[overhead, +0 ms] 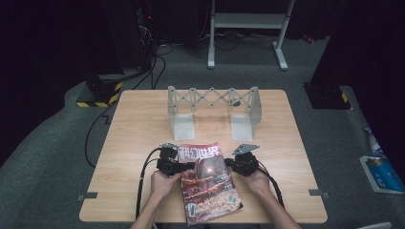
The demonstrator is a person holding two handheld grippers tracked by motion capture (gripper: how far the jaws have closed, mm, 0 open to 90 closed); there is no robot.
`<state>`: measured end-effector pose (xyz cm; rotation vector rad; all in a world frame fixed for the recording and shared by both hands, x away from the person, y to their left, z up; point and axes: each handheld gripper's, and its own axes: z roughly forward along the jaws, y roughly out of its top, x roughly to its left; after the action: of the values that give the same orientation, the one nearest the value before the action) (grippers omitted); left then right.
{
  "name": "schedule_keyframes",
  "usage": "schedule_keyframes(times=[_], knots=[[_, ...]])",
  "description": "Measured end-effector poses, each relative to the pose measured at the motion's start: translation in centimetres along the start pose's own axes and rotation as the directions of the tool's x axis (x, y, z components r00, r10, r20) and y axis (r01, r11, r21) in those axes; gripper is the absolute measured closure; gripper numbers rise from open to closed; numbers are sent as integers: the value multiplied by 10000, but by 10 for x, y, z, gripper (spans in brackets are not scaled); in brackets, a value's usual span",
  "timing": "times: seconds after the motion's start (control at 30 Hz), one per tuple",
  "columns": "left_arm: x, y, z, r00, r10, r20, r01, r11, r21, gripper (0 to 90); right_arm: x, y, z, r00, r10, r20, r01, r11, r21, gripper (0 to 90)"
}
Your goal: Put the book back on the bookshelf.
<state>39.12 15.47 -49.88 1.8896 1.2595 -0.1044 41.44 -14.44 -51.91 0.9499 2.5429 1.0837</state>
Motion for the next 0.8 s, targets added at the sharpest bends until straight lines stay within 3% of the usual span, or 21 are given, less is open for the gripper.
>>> schedule_keyframes(times=[0.17, 0.4, 0.57, 0.8], knots=[[-6, 1, -3, 9998, -87, 192, 91, 9996, -253, 782, 0, -1, -2, 9999, 103, -12, -103, 9999, -91, 858], [-22, 10, -7, 9989, 356, 307, -346, 9988, -333, 821, -2, -7, -9, 9994, 352, 10, -352, 9992, -196, 798], [-33, 15, -9, 9969, 634, 469, -618, 9974, -359, 837, -6, -14, -18, 9970, 773, -28, -773, 9963, -364, 746], [-47, 20, -15, 9925, 1074, 582, -1046, 9933, -491, 841, -14, -31, -37, 9930, 1144, 301, -1126, 9921, -556, 684]])
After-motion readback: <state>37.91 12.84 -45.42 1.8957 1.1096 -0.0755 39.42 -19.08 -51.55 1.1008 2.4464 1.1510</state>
